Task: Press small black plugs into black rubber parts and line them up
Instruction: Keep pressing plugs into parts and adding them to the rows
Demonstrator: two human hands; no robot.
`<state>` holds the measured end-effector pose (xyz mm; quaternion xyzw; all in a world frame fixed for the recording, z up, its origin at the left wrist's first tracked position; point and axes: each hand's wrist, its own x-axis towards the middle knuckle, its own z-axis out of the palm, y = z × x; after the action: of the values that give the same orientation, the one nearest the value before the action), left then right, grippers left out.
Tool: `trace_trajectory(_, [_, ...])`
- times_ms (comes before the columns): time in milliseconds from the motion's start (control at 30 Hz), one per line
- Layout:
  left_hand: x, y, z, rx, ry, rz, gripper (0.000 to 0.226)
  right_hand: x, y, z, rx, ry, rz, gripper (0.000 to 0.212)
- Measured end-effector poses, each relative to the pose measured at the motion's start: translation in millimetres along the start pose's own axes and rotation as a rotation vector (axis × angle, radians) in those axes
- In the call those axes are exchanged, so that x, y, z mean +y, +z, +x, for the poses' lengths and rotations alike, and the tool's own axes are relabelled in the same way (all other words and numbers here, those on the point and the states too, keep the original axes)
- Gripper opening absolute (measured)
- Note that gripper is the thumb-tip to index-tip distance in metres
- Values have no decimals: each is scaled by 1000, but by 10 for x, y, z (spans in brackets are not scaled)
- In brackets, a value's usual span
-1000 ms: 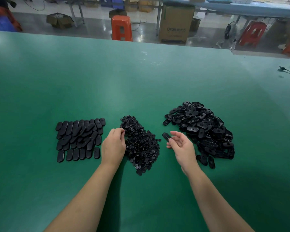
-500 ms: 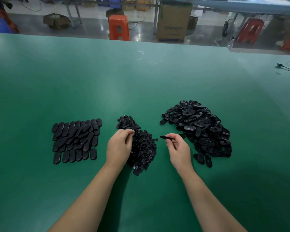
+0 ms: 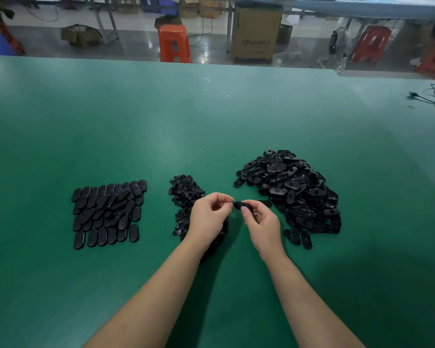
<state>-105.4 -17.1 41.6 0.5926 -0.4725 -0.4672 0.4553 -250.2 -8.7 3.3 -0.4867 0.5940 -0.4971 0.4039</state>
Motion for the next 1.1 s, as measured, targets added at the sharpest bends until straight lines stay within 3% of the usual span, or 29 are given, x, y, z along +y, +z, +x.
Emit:
trace_trajectory(167, [24,85,15,9,-70,-11,13,25,0,22,-2,28,7,21])
trace_trajectory(433, [90,239,8,91,0,197,10,18,-18,10,-24,38,20,21])
trace_trajectory(733, [114,272,13,51,-29,277,17,13,-12,13,-34,45,80,22])
trace_trajectory(933, [147,254,64,64,-47,326,7,29,-19,23,-34,32,74,24])
trace_trajectory(1100, [106,228,82,47,-32,310,22,40,-23,24,-27,1,61,25])
